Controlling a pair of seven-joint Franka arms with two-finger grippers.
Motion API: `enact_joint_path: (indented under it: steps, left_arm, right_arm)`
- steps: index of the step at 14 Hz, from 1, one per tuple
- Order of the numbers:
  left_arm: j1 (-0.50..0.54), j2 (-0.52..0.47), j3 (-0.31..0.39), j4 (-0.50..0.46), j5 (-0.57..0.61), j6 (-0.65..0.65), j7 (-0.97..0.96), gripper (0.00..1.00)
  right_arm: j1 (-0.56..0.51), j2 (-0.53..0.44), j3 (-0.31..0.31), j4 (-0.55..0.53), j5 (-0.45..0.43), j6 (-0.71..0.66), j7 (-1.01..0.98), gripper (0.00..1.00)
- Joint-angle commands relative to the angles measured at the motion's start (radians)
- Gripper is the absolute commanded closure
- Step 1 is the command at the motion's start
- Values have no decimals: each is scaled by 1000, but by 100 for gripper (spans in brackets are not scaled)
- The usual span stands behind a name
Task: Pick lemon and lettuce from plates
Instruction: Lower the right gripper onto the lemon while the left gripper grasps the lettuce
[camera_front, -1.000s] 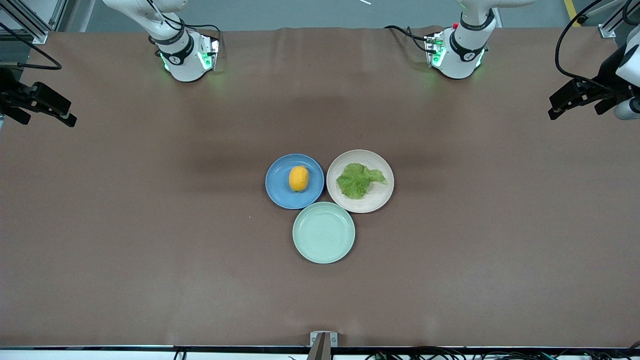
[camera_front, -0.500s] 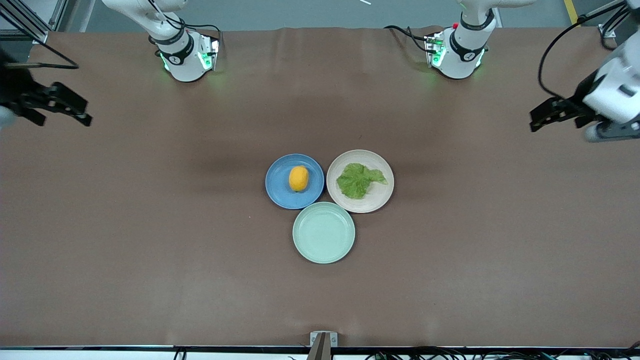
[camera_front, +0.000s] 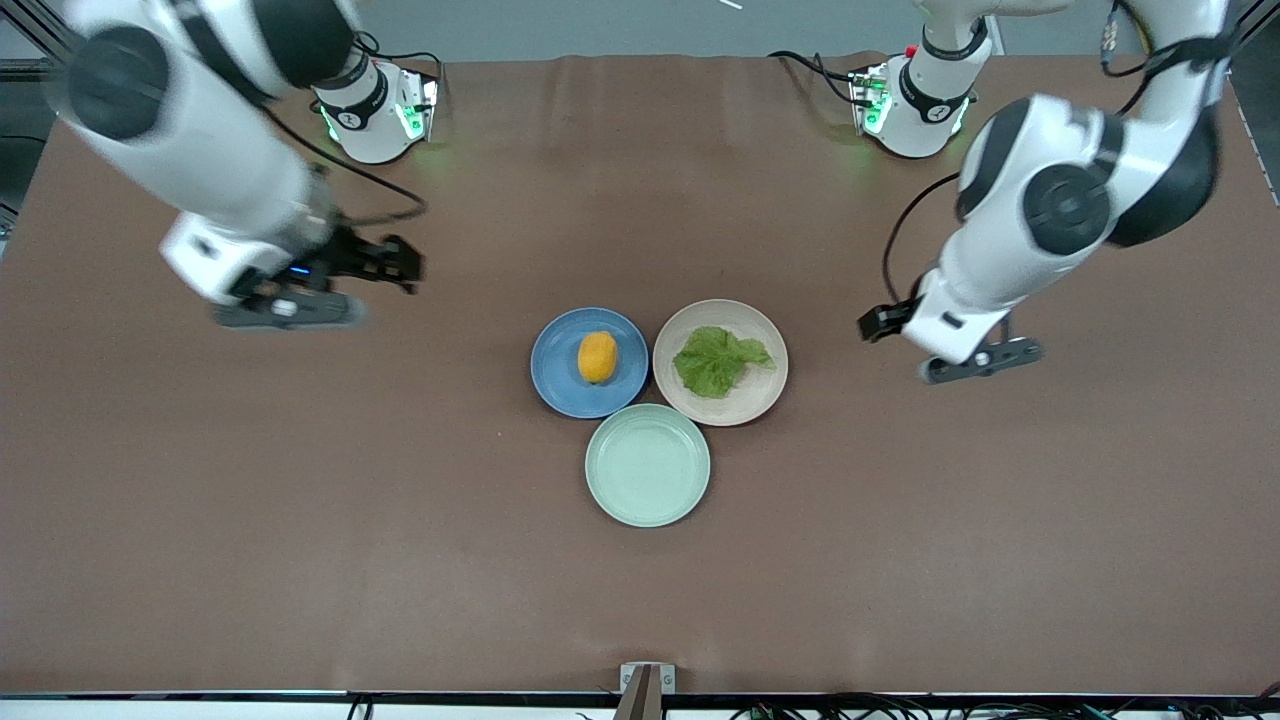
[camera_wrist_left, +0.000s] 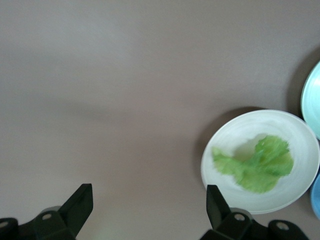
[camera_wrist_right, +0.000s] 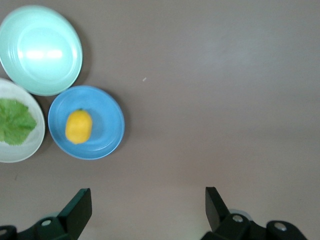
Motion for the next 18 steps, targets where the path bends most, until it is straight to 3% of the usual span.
enact_joint_path:
  steps: [1,5,9,18]
  left_arm:
    - [-29,101,-51,-2,16,130,-218,0]
    - [-126,259,-48,4,18,304,-446,2]
    - [-173,377,-46,55,18,344,-523,8]
    - [-203,478,-40,112,19,345,-617,16]
  right_arm:
    - [113,70,-12,3,-1,52,92,0]
    - [212,129,-10,-121,4,298,219,0]
    - [254,179,-10,-248,46,558,275,0]
    - [259,343,-10,-249,46,727,301,0]
